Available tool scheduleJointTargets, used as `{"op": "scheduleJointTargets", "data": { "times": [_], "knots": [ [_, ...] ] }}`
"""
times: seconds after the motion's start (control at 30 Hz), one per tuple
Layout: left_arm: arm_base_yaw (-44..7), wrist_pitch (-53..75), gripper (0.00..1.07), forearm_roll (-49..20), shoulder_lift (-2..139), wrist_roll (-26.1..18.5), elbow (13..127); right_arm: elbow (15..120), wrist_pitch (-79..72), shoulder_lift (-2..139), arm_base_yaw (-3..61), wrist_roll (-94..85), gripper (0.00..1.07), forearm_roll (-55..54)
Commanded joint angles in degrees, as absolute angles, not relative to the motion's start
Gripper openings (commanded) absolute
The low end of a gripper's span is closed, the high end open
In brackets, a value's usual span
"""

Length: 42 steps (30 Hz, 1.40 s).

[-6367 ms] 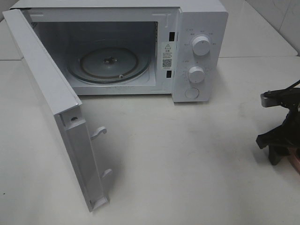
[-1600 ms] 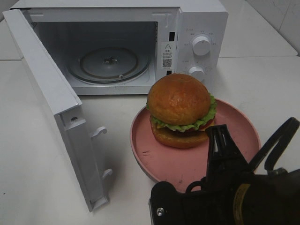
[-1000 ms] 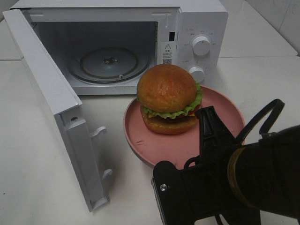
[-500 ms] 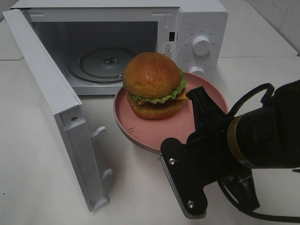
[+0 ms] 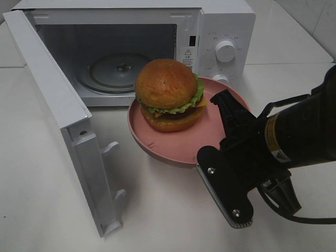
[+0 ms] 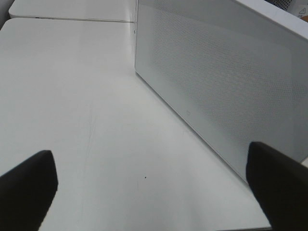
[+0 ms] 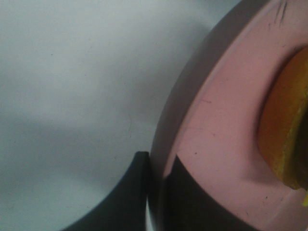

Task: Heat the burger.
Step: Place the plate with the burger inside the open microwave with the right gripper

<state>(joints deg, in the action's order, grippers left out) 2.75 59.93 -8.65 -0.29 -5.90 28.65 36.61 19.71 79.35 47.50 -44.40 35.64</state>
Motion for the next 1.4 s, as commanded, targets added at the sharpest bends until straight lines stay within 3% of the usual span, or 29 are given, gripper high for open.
{"op": "scheduleJointTargets", "data": {
  "times": [0.03,0.33,0.7,1.4],
  "knots": [
    [3.0,59.4,1.00,-9.0,-1.7,-5.9,28.4,36.8,15.5,78.7,45.4,-52.3,0.00,30.7],
    [3.0,59.4,1.00,-9.0,-1.7,-5.9,28.4,39.2,14.4,78.7,40.3,-74.9,0.00,12.3],
    [3.0,59.4,1.00,-9.0,-1.7,-5.9,28.4,41.5,15.8,78.7,35.9,-96.7,0.00,-1.1],
    [3.0,59.4,1.00,-9.0,-1.7,-5.9,28.4,41.5,15.0,79.6,35.6,-99.2,0.00,-3.4]
  ]
}}
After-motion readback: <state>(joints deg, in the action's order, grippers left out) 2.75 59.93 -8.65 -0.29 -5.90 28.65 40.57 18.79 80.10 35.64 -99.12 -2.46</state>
